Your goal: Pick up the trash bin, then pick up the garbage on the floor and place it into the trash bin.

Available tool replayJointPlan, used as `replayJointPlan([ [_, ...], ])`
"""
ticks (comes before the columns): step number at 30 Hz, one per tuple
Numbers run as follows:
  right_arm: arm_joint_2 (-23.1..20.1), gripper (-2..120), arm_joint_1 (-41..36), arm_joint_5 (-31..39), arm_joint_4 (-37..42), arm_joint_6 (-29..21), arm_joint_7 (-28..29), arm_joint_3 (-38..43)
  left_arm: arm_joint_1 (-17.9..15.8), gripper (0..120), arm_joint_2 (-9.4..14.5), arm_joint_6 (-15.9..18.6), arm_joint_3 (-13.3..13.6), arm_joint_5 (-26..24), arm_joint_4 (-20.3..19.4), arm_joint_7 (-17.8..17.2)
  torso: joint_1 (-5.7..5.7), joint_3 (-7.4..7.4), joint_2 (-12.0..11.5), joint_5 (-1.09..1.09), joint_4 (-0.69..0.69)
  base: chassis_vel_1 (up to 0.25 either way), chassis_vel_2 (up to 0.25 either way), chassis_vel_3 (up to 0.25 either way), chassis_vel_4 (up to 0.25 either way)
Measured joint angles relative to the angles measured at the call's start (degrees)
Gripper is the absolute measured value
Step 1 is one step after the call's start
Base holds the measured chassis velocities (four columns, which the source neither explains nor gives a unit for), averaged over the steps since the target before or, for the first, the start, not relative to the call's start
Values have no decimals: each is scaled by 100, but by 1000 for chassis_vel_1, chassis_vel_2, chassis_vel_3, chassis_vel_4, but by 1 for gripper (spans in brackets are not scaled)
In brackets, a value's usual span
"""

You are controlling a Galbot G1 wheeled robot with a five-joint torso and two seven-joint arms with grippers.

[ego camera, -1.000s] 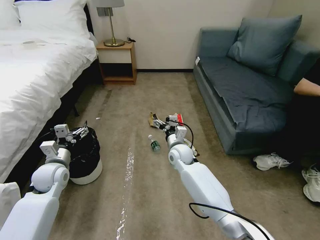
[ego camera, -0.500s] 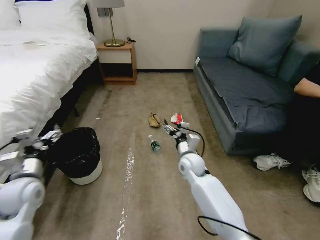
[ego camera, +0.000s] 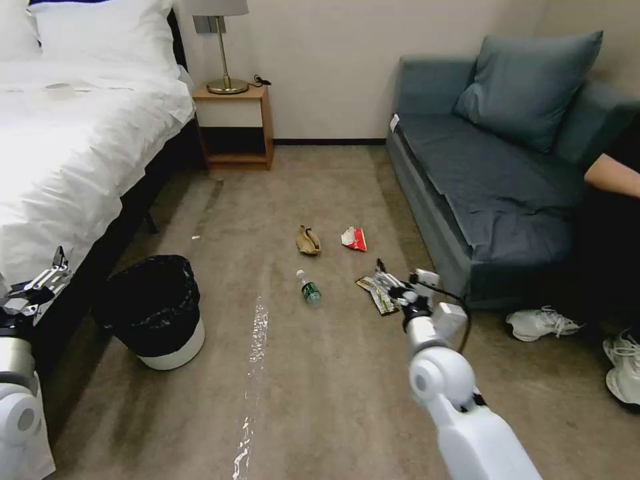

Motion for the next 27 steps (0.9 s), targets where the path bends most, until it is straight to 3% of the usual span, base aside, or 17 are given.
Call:
replayJointPlan([
  [5, -211, 100, -656, -21, 728, -116, 51, 374, -70, 100, 39, -90, 65, 37, 233, 146, 0, 0, 0, 1, -1, 0, 0, 0, 0],
  [18, -304, 100, -858, -103, 392, 154, -232, 362, -84, 100, 155, -213, 195, 142, 496, 358, 0, 1, 0, 0, 0, 0, 0, 0, 0],
  [27, -259, 100, -836, -165, 187, 256, -284, 351, -100, 100, 558, 0, 133, -45, 712, 265, 0, 1, 0, 1, 0, 0, 0, 0, 0],
])
